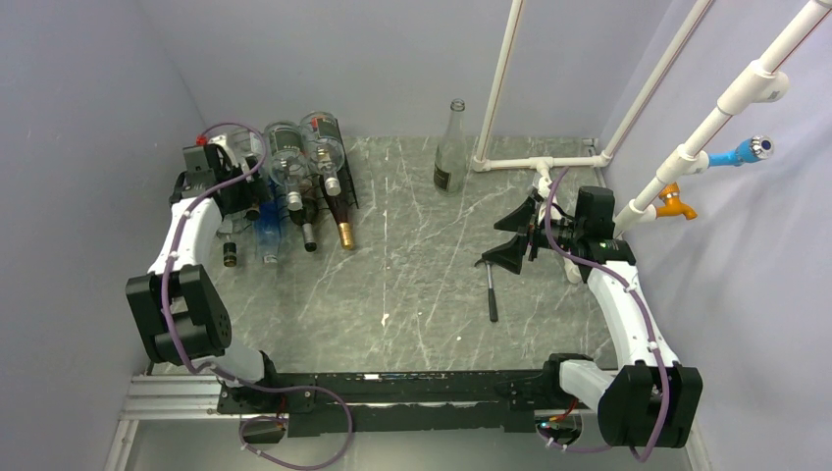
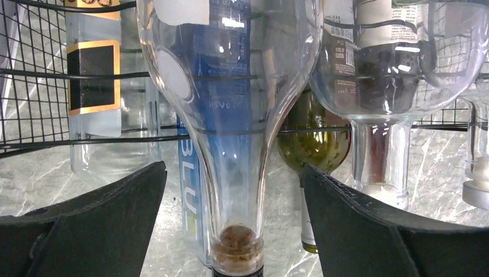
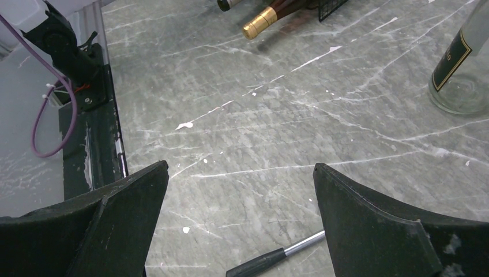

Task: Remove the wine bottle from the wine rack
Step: Pick up the wine bottle from the wine rack.

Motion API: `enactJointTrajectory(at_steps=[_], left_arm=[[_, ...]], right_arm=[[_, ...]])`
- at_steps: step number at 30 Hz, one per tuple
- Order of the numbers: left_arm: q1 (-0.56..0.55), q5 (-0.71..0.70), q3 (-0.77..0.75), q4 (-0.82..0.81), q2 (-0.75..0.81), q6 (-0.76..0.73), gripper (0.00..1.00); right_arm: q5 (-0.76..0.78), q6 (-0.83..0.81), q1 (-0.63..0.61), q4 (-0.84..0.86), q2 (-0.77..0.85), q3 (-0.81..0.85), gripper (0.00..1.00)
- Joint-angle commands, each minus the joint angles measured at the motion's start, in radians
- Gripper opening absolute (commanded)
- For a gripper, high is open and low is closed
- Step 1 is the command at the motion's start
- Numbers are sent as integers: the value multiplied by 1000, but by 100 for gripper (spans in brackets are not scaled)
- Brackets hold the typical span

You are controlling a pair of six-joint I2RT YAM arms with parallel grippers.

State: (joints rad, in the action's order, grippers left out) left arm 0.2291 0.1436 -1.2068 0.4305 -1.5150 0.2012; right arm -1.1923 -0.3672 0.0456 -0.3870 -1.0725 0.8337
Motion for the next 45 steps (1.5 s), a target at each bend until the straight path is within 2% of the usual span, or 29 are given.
enactJointTrajectory(at_steps=[1, 19, 34, 37, 41, 45], left_arm=[[6, 22, -69, -22, -28, -31, 92], [7, 36, -80, -33, -101, -43, 69], [7, 40, -60, -53, -125, -45, 62], [8, 39, -61, -54, -122, -45, 50], [8, 22, -58, -59, -104, -45, 26], [8, 2, -50, -70, -68, -45, 6]], right_arm=[[-41, -22, 4, 28, 15, 7, 100], [-34, -33, 4, 22, 12, 8, 100], [-32, -38, 4, 16, 17, 10, 100], [-30, -39, 4, 14, 19, 11, 100], [-29, -42, 4, 13, 19, 10, 100], [-31, -42, 4, 13, 19, 10, 100]])
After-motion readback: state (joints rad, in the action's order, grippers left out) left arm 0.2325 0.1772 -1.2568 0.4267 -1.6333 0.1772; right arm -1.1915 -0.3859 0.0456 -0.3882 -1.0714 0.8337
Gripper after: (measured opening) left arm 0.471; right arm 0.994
